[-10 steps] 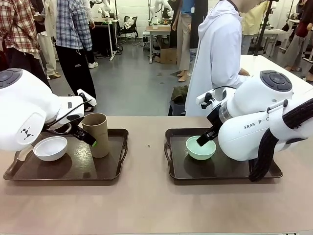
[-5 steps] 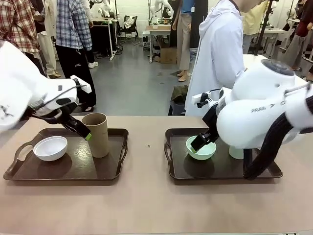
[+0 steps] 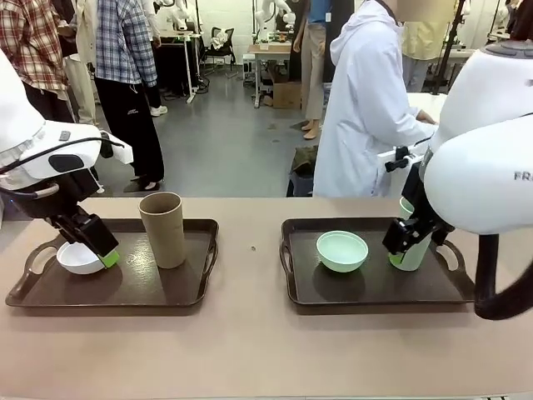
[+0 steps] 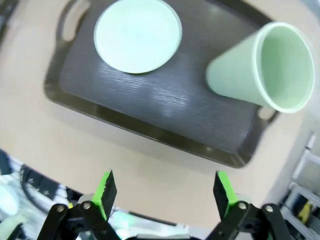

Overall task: Set up a tray with a mat and arrange the tableware.
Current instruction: Pick up the Picnic Bowl and Reusable plastic cup from the Handle tray in front of the human's position and hold them in the air.

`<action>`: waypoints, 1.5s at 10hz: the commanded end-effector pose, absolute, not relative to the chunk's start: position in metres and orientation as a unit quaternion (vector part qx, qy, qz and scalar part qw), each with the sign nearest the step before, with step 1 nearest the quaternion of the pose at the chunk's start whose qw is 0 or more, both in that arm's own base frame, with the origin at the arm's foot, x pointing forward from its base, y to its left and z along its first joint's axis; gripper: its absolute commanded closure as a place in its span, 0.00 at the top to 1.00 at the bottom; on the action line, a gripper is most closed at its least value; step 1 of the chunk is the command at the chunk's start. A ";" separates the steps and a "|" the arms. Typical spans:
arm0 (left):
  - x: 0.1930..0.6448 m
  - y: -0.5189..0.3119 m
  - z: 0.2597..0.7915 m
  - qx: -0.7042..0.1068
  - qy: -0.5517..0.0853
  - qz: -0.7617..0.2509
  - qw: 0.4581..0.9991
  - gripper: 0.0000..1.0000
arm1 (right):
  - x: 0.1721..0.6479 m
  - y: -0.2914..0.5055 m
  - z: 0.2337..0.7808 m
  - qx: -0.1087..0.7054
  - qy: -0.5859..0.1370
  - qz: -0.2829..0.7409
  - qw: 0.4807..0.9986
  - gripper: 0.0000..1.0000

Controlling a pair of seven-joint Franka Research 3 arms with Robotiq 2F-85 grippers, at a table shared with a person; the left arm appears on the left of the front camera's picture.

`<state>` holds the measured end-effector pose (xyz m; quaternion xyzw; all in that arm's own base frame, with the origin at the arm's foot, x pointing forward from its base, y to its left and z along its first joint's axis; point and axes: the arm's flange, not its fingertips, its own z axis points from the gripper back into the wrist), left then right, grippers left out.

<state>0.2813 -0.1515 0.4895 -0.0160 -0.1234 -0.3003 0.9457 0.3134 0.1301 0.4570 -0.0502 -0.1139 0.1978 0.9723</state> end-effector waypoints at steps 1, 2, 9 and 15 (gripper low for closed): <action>0.287 -0.150 0.487 -0.024 -0.126 -0.303 0.944 1.00 | 0.320 0.131 0.448 -0.014 -0.104 0.206 0.973 1.00; 0.287 -0.150 0.487 -0.024 -0.126 -0.303 0.944 1.00 | 0.320 0.131 0.448 -0.014 -0.104 0.206 0.973 1.00; 0.318 -0.018 0.508 -0.328 -0.179 -0.261 0.890 1.00 | 0.318 -0.018 0.494 0.268 -0.076 0.150 0.949 1.00; 0.303 0.104 0.457 -0.476 -0.215 -0.125 0.844 1.00 | 0.333 -0.163 0.441 0.467 -0.103 0.014 0.878 1.00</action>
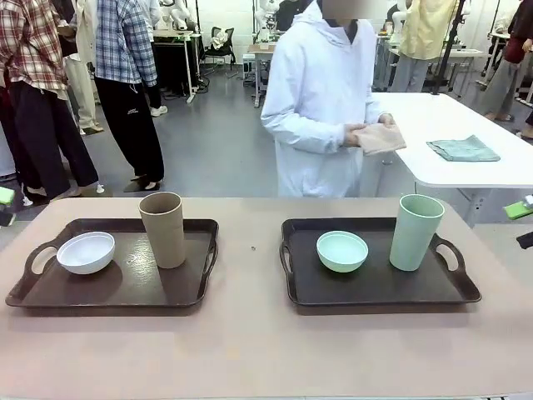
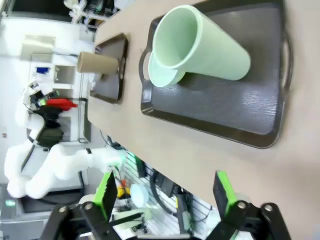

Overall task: Set up a tray with a mat and arrange the tableware.
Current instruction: Pick up the Picnic Bowl and Reusable plastic cup from the Handle tray in front of the human's position and hold them in the air.

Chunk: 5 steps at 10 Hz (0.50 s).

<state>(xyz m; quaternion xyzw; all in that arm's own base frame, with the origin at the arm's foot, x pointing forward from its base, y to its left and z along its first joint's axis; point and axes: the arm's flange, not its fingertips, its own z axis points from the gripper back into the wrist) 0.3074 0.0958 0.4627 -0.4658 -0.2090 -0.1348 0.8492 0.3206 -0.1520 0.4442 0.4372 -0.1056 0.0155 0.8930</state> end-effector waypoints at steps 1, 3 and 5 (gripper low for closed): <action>0.303 0.105 0.453 -0.475 -0.205 -0.119 0.847 1.00 | 0.332 -0.175 0.434 0.482 -0.106 0.002 0.869 1.00; 0.300 0.107 0.452 -0.470 -0.197 -0.118 0.852 1.00 | 0.329 -0.181 0.425 0.481 -0.103 -0.007 0.871 1.00; 0.300 0.112 0.448 -0.472 -0.188 -0.105 0.855 1.00 | 0.323 -0.183 0.422 0.479 -0.100 -0.018 0.872 1.00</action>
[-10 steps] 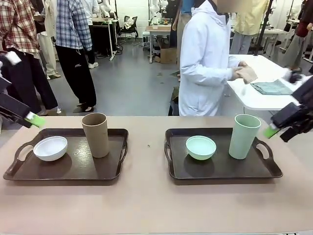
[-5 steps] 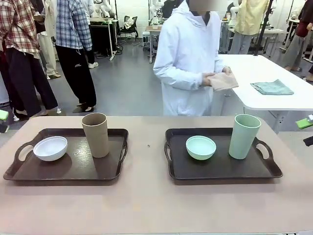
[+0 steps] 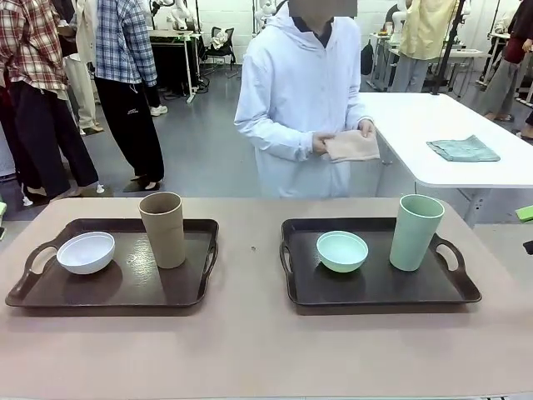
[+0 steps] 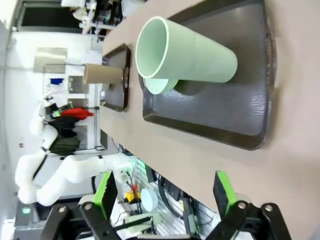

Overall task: Set up a tray with a mat and arrange the tableware.
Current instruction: Pick up the Picnic Bowl and Reusable plastic cup from the Handle tray in front of the human's position and hold them in the air.

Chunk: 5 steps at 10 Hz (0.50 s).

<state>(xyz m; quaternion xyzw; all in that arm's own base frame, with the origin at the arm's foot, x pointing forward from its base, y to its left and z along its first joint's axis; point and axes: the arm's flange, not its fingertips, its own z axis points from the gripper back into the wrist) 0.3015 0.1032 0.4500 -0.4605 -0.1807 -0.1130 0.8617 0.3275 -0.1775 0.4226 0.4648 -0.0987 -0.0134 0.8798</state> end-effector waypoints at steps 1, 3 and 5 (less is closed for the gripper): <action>0.300 0.112 0.448 -0.472 -0.188 -0.105 0.855 1.00 | 0.323 -0.183 0.422 0.479 -0.100 -0.018 0.872 1.00; 0.300 0.112 0.448 -0.472 -0.188 -0.105 0.855 1.00 | 0.323 -0.183 0.422 0.479 -0.100 -0.018 0.872 1.00; 0.300 0.112 0.448 -0.472 -0.188 -0.105 0.855 1.00 | 0.323 -0.183 0.422 0.479 -0.100 -0.018 0.872 1.00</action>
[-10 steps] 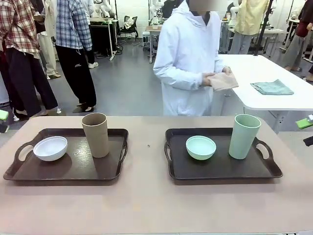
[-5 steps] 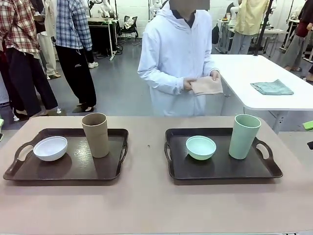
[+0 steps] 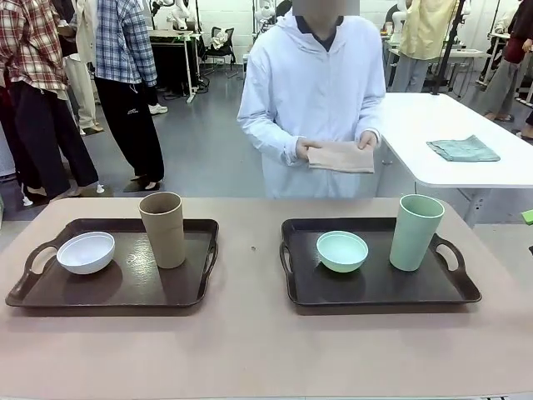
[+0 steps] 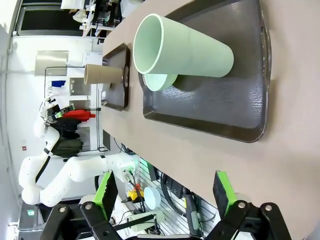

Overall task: Set up a tray with a mat and arrange the tableware.
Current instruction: Pick up the Picnic Bowl and Reusable plastic cup from the Handle tray in front of the human's position and hold them in the air.

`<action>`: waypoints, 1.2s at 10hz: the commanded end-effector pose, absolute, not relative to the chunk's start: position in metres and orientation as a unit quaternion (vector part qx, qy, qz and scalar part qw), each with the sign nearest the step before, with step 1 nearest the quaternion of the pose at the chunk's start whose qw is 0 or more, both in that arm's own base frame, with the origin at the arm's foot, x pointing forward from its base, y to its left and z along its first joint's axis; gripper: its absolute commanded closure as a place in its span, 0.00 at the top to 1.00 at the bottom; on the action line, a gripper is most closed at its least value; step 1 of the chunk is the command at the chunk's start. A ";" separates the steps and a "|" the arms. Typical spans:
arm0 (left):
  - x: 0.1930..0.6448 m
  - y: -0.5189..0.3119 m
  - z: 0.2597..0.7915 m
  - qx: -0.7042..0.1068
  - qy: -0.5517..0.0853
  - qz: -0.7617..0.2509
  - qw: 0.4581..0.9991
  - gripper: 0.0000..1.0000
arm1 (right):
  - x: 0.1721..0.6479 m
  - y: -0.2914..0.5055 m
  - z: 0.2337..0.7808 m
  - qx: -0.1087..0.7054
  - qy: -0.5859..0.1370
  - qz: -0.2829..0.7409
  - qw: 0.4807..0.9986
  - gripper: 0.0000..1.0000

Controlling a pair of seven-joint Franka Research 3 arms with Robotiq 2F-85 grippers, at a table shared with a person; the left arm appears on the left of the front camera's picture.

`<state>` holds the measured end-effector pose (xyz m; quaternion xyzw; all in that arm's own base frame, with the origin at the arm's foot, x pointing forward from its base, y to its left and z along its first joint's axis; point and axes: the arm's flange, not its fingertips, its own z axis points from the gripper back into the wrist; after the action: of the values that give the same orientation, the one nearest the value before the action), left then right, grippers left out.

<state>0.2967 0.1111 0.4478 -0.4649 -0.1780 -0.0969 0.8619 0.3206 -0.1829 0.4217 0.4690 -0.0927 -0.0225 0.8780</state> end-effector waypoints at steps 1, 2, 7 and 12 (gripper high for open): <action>0.300 0.112 0.448 -0.472 -0.188 -0.105 0.855 1.00 | 0.323 -0.183 0.422 0.479 -0.100 -0.018 0.872 1.00; 0.300 0.112 0.448 -0.472 -0.188 -0.105 0.855 1.00 | 0.323 -0.183 0.422 0.479 -0.100 -0.018 0.872 1.00; 0.300 0.112 0.448 -0.472 -0.188 -0.105 0.855 1.00 | 0.323 -0.183 0.422 0.479 -0.100 -0.018 0.872 1.00; 0.300 0.112 0.448 -0.472 -0.188 -0.105 0.855 1.00 | 0.323 -0.183 0.422 0.479 -0.100 -0.018 0.872 1.00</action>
<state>0.2971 0.1097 0.4484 -0.4637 -0.1781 -0.0971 0.8625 0.3206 -0.1821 0.4221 0.4685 -0.0915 -0.0222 0.8784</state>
